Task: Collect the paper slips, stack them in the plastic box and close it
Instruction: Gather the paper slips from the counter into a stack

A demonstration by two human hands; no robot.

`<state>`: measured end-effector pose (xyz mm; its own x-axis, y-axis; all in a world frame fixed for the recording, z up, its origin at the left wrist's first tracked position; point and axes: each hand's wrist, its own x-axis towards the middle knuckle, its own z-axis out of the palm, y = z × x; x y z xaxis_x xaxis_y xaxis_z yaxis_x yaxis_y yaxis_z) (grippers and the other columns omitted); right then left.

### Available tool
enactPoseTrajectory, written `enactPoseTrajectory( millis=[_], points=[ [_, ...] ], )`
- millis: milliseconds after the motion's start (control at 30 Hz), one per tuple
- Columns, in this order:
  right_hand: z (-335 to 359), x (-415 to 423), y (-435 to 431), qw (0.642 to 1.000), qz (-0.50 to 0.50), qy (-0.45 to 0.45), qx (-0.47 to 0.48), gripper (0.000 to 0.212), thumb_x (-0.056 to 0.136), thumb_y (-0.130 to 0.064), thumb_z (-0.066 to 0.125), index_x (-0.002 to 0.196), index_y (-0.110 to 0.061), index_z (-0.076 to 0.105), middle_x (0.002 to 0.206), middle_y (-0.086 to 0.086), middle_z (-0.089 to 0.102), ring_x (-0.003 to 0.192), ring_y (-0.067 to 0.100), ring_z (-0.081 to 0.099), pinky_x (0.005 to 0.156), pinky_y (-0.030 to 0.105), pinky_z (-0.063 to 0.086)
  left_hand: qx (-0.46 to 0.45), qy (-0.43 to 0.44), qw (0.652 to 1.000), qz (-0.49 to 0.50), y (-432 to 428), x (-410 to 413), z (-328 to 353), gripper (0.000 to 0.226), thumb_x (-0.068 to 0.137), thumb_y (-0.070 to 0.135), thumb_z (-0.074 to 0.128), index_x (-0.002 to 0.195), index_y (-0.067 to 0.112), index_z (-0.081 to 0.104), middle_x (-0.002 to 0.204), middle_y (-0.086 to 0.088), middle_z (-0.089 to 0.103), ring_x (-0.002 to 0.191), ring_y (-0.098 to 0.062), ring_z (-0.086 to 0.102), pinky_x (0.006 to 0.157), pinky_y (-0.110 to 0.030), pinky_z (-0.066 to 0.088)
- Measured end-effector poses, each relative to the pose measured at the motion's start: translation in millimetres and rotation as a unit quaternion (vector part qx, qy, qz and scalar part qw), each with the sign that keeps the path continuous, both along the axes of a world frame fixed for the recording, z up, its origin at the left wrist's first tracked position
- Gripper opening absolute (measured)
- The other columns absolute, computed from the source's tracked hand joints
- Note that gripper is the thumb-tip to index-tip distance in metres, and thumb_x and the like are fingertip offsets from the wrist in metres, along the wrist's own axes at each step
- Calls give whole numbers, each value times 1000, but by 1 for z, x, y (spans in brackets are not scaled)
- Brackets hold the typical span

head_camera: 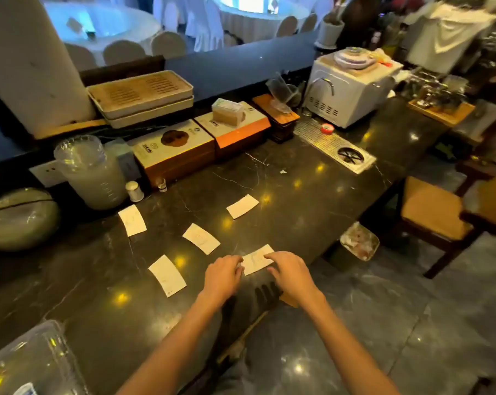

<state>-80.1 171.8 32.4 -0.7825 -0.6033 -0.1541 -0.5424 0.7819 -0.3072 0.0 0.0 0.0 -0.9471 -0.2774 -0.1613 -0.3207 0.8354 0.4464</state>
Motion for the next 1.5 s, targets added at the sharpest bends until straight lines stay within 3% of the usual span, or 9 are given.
enactPoseTrajectory(
  millis=[200, 433, 867, 1033, 1133, 1200, 1267, 1400, 1500],
  points=[
    [-33, -59, -30, 994, 62, -34, 85, 41, 92, -25, 63, 132, -24, 59, 135, 2, 60, 129, 23, 52, 106, 36, 42, 8, -106, 994, 26, 2, -48, -29, 35, 97, 35, 54, 128, 19, 53, 132, -9, 58, 121, -29, 53, 98, -43, 46],
    [-70, -88, -31, 982, 117, -92, 117, 51, 90, -22, 64, 139, -19, 49, 146, 3, 46, 136, 25, 43, 108, 40, 42, 0, -147, 988, 54, 17, -49, -67, 64, 94, 40, 57, 150, 23, 29, 162, -8, 15, 151, -30, 5, 120, -44, 20],
    [-103, -112, -17, 977, 185, -70, 77, 50, 84, -34, 72, 129, -29, 50, 133, -5, 49, 127, 20, 43, 97, 34, 41, 44, -66, 981, 179, 41, -48, -82, 56, 89, 16, 66, 140, 20, 43, 161, -2, 24, 152, -23, 11, 123, -38, 16],
    [-103, -135, -31, 969, 143, -198, 46, 12, 87, -19, 68, 96, -25, 62, 102, -3, 62, 102, 19, 59, 81, 34, 49, 129, -39, 961, 242, 49, -48, -81, 56, 88, 8, 65, 137, 20, 42, 161, -4, 23, 152, -24, 11, 122, -45, 21],
    [-96, -150, -42, 929, 29, -368, -17, 16, 88, -6, 66, 82, -20, 63, 77, -1, 61, 72, 13, 59, 70, 31, 51, 257, 51, 894, 364, 51, -56, -72, 67, 89, 7, 64, 146, 17, 30, 155, -7, 30, 148, -27, 24, 119, -46, 28],
    [-90, -155, -46, 885, -44, -458, -70, 10, 92, -2, 62, 92, -12, 64, 85, 5, 64, 75, 14, 61, 64, 24, 52, 351, 94, 823, 437, 52, -62, -59, 77, 93, 19, 63, 154, 16, 16, 159, -3, 24, 149, -24, 20, 121, -45, 24],
    [-80, -156, -52, 856, -70, -504, -97, 10, 94, -6, 62, 99, -13, 65, 97, 4, 68, 88, 15, 66, 65, 21, 56, 431, 124, 755, 479, 48, -70, -45, 69, 96, 31, 58, 153, 16, 21, 158, -4, 30, 146, -22, 28, 116, -38, 30],
    [-66, -141, -61, 824, -29, -558, -100, 9, 93, -12, 65, 96, -19, 69, 101, 3, 73, 94, 15, 70, 65, 19, 57, 613, 197, 590, 487, 40, -73, -21, 32, 102, 32, 46, 130, 18, 51, 130, -9, 64, 118, -24, 61, 97, -39, 53],
    [-64, -126, -70, 825, 38, -561, -59, 8, 92, -15, 66, 99, -16, 70, 99, 4, 73, 89, 15, 70, 69, 23, 58, 633, 261, 533, 497, 34, -68, -13, 31, 105, 19, 37, 134, 13, 46, 124, -17, 66, 112, -32, 64, 95, -45, 54]
  ],
)
